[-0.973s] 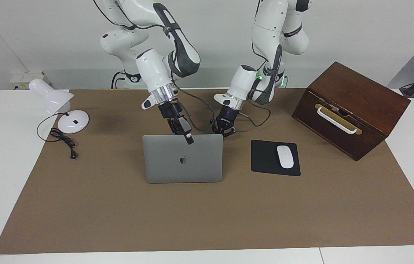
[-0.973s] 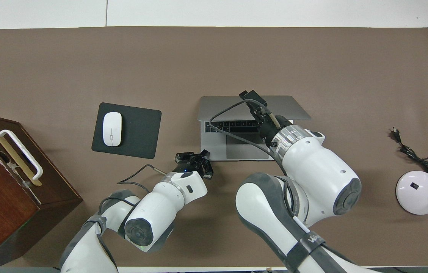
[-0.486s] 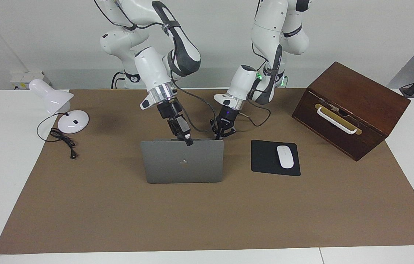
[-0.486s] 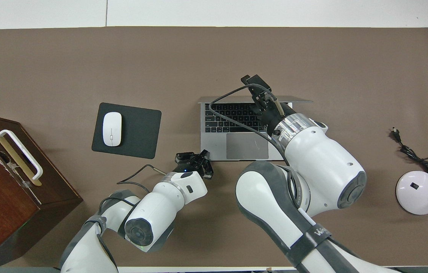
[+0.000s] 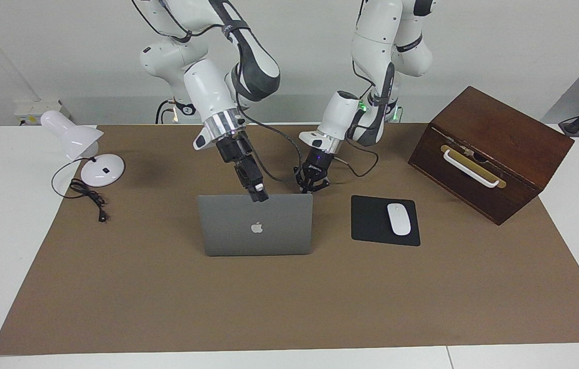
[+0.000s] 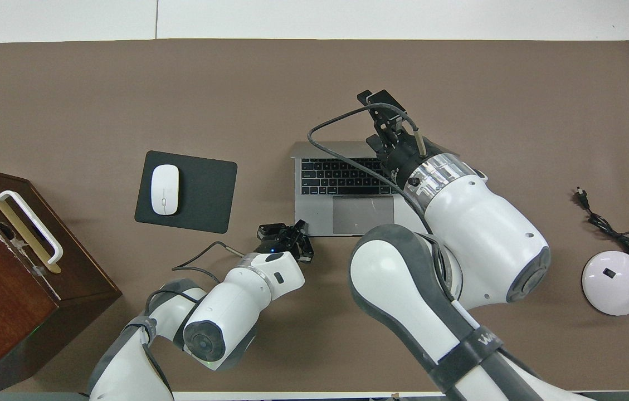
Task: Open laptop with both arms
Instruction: 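Lift the laptop lid upward with the right gripper, swinging it open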
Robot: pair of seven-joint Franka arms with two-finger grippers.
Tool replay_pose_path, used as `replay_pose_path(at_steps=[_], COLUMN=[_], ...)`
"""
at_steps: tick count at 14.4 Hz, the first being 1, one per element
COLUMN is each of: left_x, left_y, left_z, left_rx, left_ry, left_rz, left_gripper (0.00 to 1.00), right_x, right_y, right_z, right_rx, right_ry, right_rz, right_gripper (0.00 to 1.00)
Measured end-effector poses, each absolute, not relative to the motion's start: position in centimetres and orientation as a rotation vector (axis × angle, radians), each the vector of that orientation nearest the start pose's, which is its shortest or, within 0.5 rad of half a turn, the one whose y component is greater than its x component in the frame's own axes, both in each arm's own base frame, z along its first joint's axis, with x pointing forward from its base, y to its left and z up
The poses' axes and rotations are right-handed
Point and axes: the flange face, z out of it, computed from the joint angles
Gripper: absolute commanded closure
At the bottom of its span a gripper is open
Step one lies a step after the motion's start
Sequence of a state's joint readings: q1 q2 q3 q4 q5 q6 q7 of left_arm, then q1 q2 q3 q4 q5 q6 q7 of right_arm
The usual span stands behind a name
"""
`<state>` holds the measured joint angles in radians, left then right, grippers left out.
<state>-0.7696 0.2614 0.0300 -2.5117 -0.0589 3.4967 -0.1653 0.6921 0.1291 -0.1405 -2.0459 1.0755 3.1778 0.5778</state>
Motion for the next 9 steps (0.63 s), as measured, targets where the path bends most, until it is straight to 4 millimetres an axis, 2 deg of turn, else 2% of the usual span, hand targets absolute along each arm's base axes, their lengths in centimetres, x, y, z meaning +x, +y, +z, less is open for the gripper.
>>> replay_pose_path(at_steps=[4,9], left_x=[38.39,38.39], left_y=[-34.07,-34.07], left_z=[26.65,26.65], left_rx=[-3.153,-3.153], left_ry=[0.831,0.831], left_rz=[-1.115,-1.115], left_gripper=[1.0,1.0], right_x=[55.13,55.05], right_y=[24.07,24.54], right_z=[46.54,46.7], right_rx=[-1.878,-1.874], right_ry=[1.175,1.17], right_rz=[-0.593,-0.587], right_gripper=[0.0,0.0])
